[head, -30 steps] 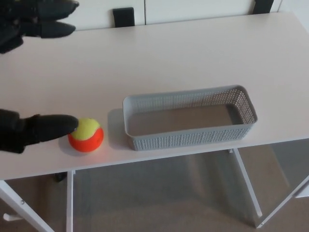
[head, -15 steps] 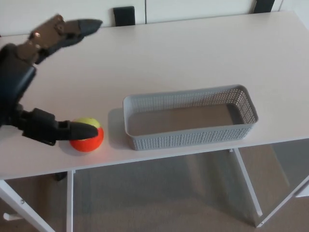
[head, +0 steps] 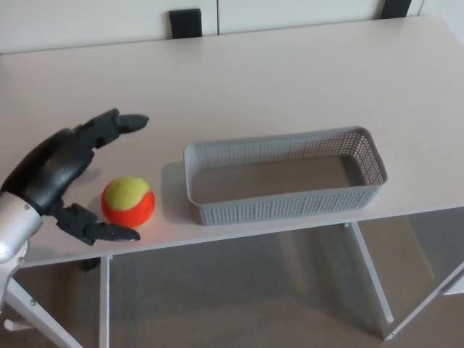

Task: The robot walk towards a table in front and uses its left hand to pickup a tennis ball on the left side and put it in a container on the right hand side

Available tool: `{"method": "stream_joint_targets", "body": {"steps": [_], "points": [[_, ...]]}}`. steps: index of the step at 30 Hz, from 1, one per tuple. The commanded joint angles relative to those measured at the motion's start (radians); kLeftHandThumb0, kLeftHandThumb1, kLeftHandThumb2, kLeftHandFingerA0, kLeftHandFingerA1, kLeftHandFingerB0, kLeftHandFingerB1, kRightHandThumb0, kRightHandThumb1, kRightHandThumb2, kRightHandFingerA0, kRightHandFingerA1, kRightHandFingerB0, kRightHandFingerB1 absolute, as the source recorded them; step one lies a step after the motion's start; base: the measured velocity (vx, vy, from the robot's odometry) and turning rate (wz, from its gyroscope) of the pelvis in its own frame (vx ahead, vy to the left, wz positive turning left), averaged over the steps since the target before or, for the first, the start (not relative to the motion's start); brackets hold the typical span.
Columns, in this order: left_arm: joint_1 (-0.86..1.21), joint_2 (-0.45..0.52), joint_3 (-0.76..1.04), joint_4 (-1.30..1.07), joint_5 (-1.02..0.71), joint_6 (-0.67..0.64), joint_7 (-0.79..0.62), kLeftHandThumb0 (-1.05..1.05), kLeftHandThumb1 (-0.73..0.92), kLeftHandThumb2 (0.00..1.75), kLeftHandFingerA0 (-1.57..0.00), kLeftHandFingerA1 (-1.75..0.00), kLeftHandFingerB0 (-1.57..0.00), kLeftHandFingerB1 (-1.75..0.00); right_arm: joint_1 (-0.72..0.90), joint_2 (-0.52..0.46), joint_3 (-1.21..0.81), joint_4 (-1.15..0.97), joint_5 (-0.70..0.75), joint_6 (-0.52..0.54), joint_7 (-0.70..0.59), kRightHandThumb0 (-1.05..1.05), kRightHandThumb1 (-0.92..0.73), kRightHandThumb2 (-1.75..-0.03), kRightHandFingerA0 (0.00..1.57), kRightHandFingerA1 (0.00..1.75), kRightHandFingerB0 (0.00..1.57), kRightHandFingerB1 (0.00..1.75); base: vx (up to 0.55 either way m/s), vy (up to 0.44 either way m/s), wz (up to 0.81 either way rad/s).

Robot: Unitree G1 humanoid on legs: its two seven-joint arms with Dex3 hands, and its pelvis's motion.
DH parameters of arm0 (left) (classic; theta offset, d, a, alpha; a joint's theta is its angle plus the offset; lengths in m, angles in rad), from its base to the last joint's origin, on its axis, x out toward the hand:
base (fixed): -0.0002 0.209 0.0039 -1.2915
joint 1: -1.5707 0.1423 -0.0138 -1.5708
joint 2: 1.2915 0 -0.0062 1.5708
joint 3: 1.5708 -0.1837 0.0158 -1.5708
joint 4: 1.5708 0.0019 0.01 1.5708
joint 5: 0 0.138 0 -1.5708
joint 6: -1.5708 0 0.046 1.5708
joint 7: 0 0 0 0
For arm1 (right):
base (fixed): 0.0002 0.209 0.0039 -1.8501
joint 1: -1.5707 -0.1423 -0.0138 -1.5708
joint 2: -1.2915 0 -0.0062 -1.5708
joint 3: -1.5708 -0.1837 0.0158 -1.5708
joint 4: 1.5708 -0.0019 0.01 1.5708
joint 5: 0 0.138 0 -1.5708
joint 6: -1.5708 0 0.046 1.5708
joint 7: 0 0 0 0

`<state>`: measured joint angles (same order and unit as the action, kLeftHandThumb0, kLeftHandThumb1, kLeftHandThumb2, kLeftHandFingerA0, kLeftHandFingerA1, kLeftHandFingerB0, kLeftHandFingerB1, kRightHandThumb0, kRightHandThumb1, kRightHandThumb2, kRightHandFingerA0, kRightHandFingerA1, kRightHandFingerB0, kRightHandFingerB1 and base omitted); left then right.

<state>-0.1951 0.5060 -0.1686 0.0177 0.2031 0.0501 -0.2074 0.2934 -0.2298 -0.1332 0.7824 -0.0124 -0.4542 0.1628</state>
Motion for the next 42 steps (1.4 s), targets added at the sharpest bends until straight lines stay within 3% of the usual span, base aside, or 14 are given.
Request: {"method": "stream_joint_targets", "body": {"steps": [1, 2, 5, 6, 13, 15, 21, 22, 26, 27, 41, 42], "points": [[0.003, -0.025, -0.004, 0.064, 0.106, 0.002, 0.094, -0.4, 0.13, 0.48, -0.18, -0.51, -0.24, -0.35, 0.0, 0.002, -0.011, -0.015, 0.042, 0.046, 0.037, -0.19, -0.55, -0.56, 0.55, 0.44, 0.38, 0.37, 0.0, 0.0, 0.0], [0.01, -0.033, -0.004, 0.079, 0.119, -0.009, 0.117, -0.39, 0.14, 0.46, -0.26, -0.53, -0.24, -0.36, 0.0, 0.003, -0.011, -0.019, 0.042, 0.05, 0.035, -0.25, -0.48, -0.62, 0.54, 0.47, 0.36, 0.41, 0.0, 0.0, 0.0], [0.016, -0.045, -0.002, 0.102, 0.138, -0.029, 0.144, -0.39, 0.14, 0.46, -0.26, -0.53, -0.24, -0.36, 0.002, 0.004, -0.011, -0.026, 0.045, 0.06, 0.033, -0.25, -0.48, -0.62, 0.54, 0.47, 0.36, 0.41, 0.0, 0.0, 0.0], [0.031, -0.06, 0.002, 0.122, 0.152, -0.052, 0.188, -0.14, 0.0, 0.67, -0.31, -0.62, -0.17, -0.53, -0.001, 0.004, -0.011, -0.021, 0.047, 0.059, 0.037, -0.26, -0.48, -0.62, 0.52, 0.47, 0.36, 0.41, 0.0, 0.0, 0.0], [0.039, -0.086, 0.011, 0.174, 0.181, -0.099, 0.254, -0.12, 0.0, 0.67, -0.37, -0.64, -0.2, -0.54, -0.004, 0.001, -0.006, -0.028, 0.037, 0.068, 0.029, -0.28, -0.47, -0.63, 0.52, 0.47, 0.35, 0.41, 0.0, 0.0, 0.0], [0.044, -0.102, 0.017, 0.179, 0.173, -0.094, 0.262, -0.11, 0.01, 0.68, -0.45, -0.67, -0.22, -0.55, -0.003, -0.002, -0.001, -0.031, 0.024, 0.078, 0.017, -0.29, -0.48, -0.63, 0.51, 0.46, 0.35, 0.4, 0.0, 0.0, 0.0], [0.038, -0.112, 0.012, 0.173, 0.195, -0.086, 0.273, -0.13, 0.02, 0.68, -0.51, -0.69, -0.24, -0.55, -0.012, 0.003, -0.006, -0.038, 0.036, 0.083, 0.022, -0.28, -0.48, -0.63, 0.5, 0.46, 0.35, 0.41, 0.0, 0.0, 0.0], [0.038, -0.114, 0.012, 0.171, 0.195, -0.087, 0.272, -0.13, 0.02, 0.68, -0.52, -0.7, -0.25, -0.56, -0.012, 0.002, -0.005, -0.037, 0.034, 0.081, 0.021, -0.21, -0.54, -0.56, 0.55, 0.42, 0.37, 0.36, 0.0, 0.0, 0.0], [0.033, -0.121, 0.013, 0.168, 0.195, -0.091, 0.27, -0.13, 0.02, 0.68, -0.54, -0.7, -0.25, -0.55, -0.016, 0.002, -0.006, -0.046, 0.037, 0.088, 0.024, -0.28, -0.48, -0.63, 0.51, 0.47, 0.35, 0.41, 0.0, 0.0, 0.0], [0.03, -0.123, 0.012, 0.166, 0.198, -0.087, 0.27, -0.33, 0.16, 0.46, -0.59, -0.61, -0.36, -0.41, -0.017, 0.004, -0.007, -0.049, 0.041, 0.089, 0.028, -0.28, -0.49, -0.63, 0.51, 0.48, 0.35, 0.41, 0.0, 0.0, 0.0], [0.021, -0.126, -0.014, 0.19, 0.221, -0.06, 0.239, -0.45, 0.2, 0.52, -0.64, -0.59, -0.45, -0.43, -0.018, 0.004, -0.008, -0.076, 0.044, 0.108, 0.028, -0.26, -0.49, -0.62, 0.52, 0.47, 0.35, 0.41, 0.0, 0.0, 0.0], [0.014, -0.125, -0.02, 0.208, 0.224, -0.059, 0.233, -0.44, 0.25, 0.49, -0.7, -0.56, -0.49, -0.41, -0.015, 0.002, -0.005, -0.083, 0.041, 0.108, 0.029, -0.19, -0.56, -0.56, 0.54, 0.43, 0.36, 0.36, 0.0, 0.0, 0.0]]}}
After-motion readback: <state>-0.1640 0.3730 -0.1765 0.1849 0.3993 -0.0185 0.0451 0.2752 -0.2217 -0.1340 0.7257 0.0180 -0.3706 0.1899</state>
